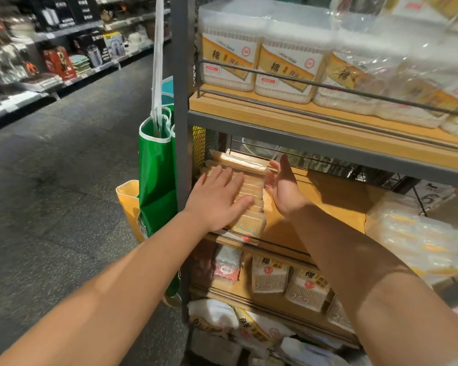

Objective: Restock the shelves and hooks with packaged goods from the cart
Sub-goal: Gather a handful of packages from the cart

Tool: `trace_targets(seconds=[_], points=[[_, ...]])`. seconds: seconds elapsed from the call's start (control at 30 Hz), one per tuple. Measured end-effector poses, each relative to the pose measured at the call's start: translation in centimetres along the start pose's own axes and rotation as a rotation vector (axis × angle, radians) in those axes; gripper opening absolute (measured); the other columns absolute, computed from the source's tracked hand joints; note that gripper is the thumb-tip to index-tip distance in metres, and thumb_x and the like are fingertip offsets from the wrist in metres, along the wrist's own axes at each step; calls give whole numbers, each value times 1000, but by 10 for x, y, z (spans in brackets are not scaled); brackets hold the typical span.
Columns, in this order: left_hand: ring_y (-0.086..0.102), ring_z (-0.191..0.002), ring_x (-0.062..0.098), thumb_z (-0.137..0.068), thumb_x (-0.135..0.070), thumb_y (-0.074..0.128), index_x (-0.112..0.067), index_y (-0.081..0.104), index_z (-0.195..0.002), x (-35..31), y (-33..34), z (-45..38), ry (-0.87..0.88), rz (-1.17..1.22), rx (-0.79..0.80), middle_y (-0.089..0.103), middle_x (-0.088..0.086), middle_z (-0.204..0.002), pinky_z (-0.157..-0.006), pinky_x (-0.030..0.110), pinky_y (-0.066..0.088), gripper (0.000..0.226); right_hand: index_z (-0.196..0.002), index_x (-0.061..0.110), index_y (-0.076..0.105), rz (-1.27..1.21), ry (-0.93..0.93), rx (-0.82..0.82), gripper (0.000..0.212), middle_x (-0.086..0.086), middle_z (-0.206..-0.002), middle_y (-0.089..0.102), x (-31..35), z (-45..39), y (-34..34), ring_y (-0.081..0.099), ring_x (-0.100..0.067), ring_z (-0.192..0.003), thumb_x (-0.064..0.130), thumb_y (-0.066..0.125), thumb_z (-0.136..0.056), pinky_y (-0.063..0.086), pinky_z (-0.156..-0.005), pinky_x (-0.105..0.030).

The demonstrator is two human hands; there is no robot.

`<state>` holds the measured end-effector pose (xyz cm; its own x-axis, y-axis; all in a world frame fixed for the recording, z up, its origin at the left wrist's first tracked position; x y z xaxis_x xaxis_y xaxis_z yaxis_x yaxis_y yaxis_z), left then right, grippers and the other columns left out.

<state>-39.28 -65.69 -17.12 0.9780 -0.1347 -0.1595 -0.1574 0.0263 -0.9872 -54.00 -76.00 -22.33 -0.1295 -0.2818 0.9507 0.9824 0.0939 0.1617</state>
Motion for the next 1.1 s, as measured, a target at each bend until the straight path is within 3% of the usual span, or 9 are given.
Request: trace_targets(seconds=[0.37,0.47,0.67,0.73,0.8,0.87,0.93,1.0,1.1], points=[[16,-149,20,-99,-53,22,-24,28,-153,-65,-20,-5,326,210,-33,23,4,-161,-121,45,13,62,-121,4,57,259,-127,-292,46,-14,-119,62,21,98,-66,58,-25,-102,40,34,-104,43,-93,-41],[22,-147,20,-94,-57,20,-21,37,-149,-113,-15,4,447,322,-18,29,4,-159,-121,43,16,68,-94,4,60,139,-205,-422,31,-13,-86,57,20,163,-99,51,-24,-72,25,40,-105,36,-66,-33],[37,-137,22,-86,-54,23,-13,59,-130,-239,31,71,780,551,131,50,8,-144,-118,32,19,70,-88,15,61,-64,-139,-762,20,-1,-73,69,-38,321,-193,64,-8,-63,14,46,-101,43,-57,-19],[51,-125,29,-93,-49,27,-9,63,-122,-291,48,118,935,604,211,61,13,-129,-109,35,32,61,-87,14,61,-102,-79,-936,21,3,-65,68,-71,393,-228,63,-4,-55,13,45,-102,44,-57,-19],[66,-92,35,-103,-26,30,-1,57,-109,-339,87,163,1049,663,489,69,21,-99,-84,40,49,37,-80,13,59,-111,-20,-1056,26,3,-58,64,-106,466,-253,57,-4,-48,11,45,-101,38,-55,-22],[67,-72,34,-101,-12,34,-4,49,-104,-382,123,209,1213,641,543,67,20,-83,-64,39,54,17,-70,16,55,-93,67,-1127,34,-1,-57,57,-147,531,-267,50,-2,-43,11,45,-102,31,-52,-22],[68,-82,31,-97,-17,41,-19,51,-102,-408,157,260,1020,740,867,68,15,-93,-70,35,56,11,-69,16,53,-106,157,-1170,35,-5,-63,50,-185,587,-273,47,0,-40,11,43,-102,31,-46,-18],[60,-114,25,-102,-34,43,-30,60,-109,-416,190,303,874,645,910,64,9,-123,-97,33,45,19,-74,17,53,-151,253,-1243,30,-5,-65,51,-223,637,-276,49,-4,-45,12,44,-102,34,-48,-21],[48,-131,26,-101,-48,39,-14,56,-133,-416,243,346,781,415,1102,54,9,-139,-109,36,34,50,-70,13,51,-205,356,-1298,31,-8,-63,49,-270,681,-284,49,-6,-40,9,48,-101,37,-45,-17]])
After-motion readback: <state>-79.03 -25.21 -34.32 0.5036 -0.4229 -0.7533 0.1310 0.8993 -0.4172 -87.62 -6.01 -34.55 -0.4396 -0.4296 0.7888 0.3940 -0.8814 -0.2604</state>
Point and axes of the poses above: each hand's wrist, its own z-axis away from the middle knuckle, its own y-axis out of the palm, x = y × z, the point moved 6 cm from there along -z, towards the middle knuckle
